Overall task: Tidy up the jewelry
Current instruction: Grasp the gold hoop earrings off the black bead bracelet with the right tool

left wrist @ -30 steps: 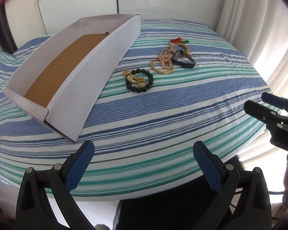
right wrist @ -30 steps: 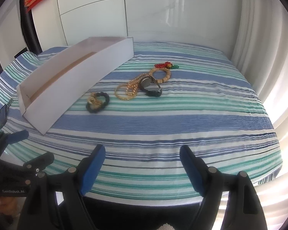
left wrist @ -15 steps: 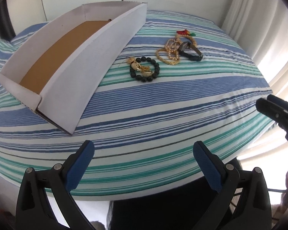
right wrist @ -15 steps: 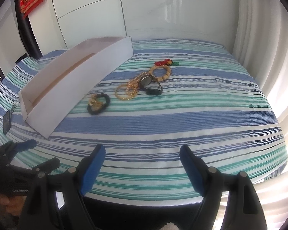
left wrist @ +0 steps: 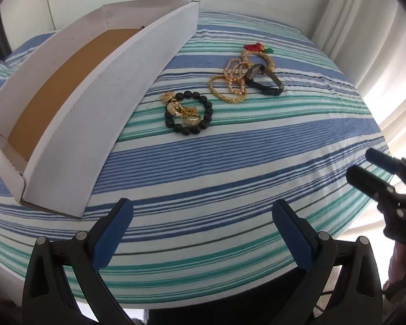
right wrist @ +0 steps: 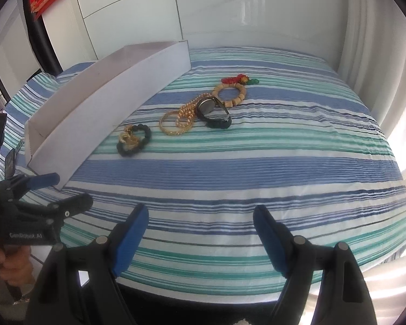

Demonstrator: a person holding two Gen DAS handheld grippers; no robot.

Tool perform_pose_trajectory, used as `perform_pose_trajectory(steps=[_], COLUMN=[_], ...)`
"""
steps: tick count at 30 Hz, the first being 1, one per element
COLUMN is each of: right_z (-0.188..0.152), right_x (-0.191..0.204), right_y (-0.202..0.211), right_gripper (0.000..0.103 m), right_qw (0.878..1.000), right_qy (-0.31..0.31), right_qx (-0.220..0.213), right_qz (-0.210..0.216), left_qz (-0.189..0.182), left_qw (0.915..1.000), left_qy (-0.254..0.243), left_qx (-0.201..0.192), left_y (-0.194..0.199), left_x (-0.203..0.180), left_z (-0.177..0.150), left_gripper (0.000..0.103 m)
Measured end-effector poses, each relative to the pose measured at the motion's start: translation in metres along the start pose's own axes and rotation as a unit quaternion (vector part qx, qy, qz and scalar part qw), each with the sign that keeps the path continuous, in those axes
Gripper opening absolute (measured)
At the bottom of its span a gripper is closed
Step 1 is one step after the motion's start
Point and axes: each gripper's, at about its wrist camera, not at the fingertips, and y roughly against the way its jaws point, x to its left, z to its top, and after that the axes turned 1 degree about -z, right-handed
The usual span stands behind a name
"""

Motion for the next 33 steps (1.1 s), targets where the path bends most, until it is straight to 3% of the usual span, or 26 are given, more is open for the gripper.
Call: perform_pose_trajectory(steps=[9,16,18,19,20,23,33], right_z=[0.042,0.069,0.076,0.080,0.083,0.090,0.093], right_x=[0.026,0.063,0.075,0.081,0.086,0.103,0.131], right_y=[-0.033,-0.055,-0.065,-0.071,-0.078,-0.104,-0.176], right_gripper=[0.081,0.081,0.075,0.064,0.060,0.060,0.059], right_qw=[0.998,0.988,0.983,0.980,0.977,0.970,0.964], right_qy=[0.040,0.109,0.129,0.136,0.141,0.153,0.210], right_qx=[0.001,-0.010,-0.004,-0.001,0.005,0.027,0.065], right_qz=[0.057,0.108,0.132,0.146,0.157,0.184,0.150], left_qz=[0.019,0.016,0.014,0.013,0.014,0.014,0.017], left_qw=[0.9998,0.9998,0.9998,0.9998,0.9997,0.9996,0.9988], left_qy=[0.005,0.012,0.015,0.017,0.018,0.025,0.043], left_qx=[0.003,-0.004,-0.002,0.000,0.001,0.003,0.018], left_y=[0.001,0.004,0.003,0.003,0.002,0.001,-0.007], left_x=[0.014,0.023,0.025,0.026,0.028,0.031,0.045], left_z=[-0.010,-0.015,-0.017,-0.018,-0.018,-0.020,-0.029], left_gripper=[0.102,0.102,0.102,0.102,0.102,0.102,0.102])
